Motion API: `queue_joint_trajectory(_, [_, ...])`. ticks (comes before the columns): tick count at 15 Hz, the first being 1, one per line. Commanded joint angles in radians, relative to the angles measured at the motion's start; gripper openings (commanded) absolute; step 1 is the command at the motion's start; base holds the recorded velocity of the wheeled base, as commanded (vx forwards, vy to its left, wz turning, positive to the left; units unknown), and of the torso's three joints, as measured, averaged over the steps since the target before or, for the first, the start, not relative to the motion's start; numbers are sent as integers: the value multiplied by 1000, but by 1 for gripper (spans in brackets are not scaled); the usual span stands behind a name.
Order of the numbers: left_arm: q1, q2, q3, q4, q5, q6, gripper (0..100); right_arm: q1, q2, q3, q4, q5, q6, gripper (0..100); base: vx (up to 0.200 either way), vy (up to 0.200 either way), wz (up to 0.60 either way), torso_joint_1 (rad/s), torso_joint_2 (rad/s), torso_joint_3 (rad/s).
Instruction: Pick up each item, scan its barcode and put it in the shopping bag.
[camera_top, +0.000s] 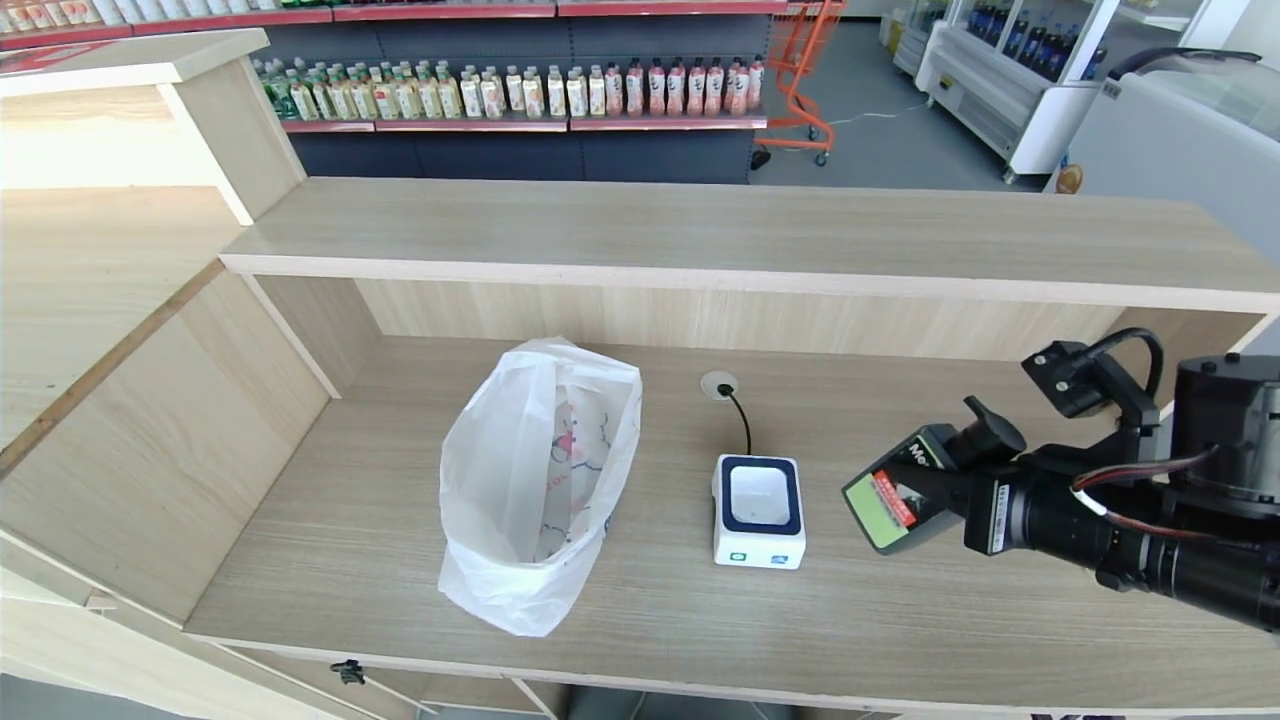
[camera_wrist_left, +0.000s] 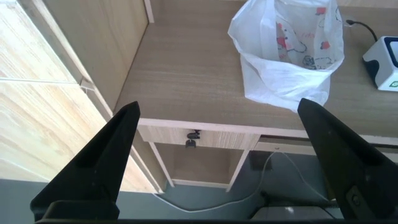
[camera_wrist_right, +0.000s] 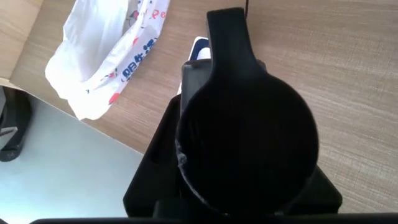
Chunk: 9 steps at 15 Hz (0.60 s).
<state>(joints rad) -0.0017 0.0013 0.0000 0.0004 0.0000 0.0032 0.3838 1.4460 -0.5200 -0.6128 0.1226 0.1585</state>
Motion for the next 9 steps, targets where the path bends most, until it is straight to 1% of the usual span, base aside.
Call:
queue_joint_trajectory(1, [0,0,0,0,0,-2,100,1,5,-8,-1,2,12,0,0,200,0,17,7,-2])
queue_joint_trajectory(2, [-1,0,0,0,0,-5,100,4,2,-21,-2,3,44,0,0,200,0,2,2,7])
queue_joint_trajectory(4, [-1,0,0,0,0,-9,100,4,-7,-77,8,3,190,0,0,200,0,5,2,5])
queue_joint_trajectory(5, [-1,0,0,-2,0,-9,100,1,-9,-109,47,5,225,0,0,200,0,-7,2,2])
queue_joint_trajectory(6, [0,0,0,0,0,-9,100,0,-9,-132,82,5,233,0,0,200,0,-2,-12,7])
queue_joint_trajectory(7, [0,0,0,0,2,-6,100,-5,-2,-178,148,6,248,0,0,200,0,27,17,2])
queue_joint_trajectory(8, [0,0,0,0,2,-6,100,-2,8,-201,160,6,268,0,0,200,0,12,17,-7])
queue_joint_trajectory(9, [0,0,0,0,2,-5,100,6,33,-216,160,6,280,0,0,0,0,0,0,0])
